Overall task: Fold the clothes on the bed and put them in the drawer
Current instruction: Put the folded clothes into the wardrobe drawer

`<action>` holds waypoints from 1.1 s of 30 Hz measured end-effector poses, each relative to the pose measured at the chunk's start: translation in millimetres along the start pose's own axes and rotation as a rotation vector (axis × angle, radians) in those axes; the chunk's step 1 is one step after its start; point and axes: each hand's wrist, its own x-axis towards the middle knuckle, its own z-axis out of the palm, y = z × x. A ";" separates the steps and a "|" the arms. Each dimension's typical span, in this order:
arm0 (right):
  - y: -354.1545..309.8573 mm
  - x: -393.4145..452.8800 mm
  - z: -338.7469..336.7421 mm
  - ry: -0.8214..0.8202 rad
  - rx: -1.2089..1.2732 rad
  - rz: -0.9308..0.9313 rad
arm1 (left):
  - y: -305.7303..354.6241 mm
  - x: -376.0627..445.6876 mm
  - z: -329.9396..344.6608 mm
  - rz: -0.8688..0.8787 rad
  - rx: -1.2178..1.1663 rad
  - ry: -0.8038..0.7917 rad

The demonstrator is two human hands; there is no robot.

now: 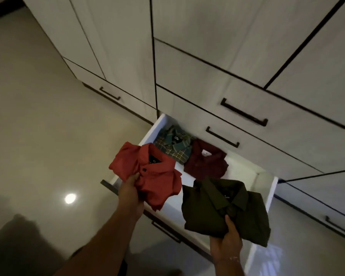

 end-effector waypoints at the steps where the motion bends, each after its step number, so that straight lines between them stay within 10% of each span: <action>1: 21.8 21.8 -3.5 0.004 0.042 0.003 | -14.4 27.4 0.0 0.000 0.030 -0.018; 12: 206.6 242.8 -1.9 0.198 0.047 0.104 | -172.0 288.2 -23.8 -0.031 0.097 -0.114; 16: 222.7 260.3 -5.6 0.612 -0.229 0.287 | -201.4 344.3 -40.4 -0.062 0.243 0.168; 20: 205.3 260.4 -32.4 0.806 -0.316 -0.147 | -188.2 314.9 -15.1 0.413 0.718 0.539; 23: 183.1 275.6 -42.3 0.709 -0.763 -0.444 | -165.5 298.3 -13.5 1.030 1.357 0.023; 27: 174.7 299.4 -37.5 0.394 -1.080 -0.288 | -141.0 335.9 -18.5 0.941 2.347 -0.818; 33: 191.8 310.3 -31.5 0.315 -1.195 -0.245 | -129.1 390.5 -56.7 0.729 2.478 -0.717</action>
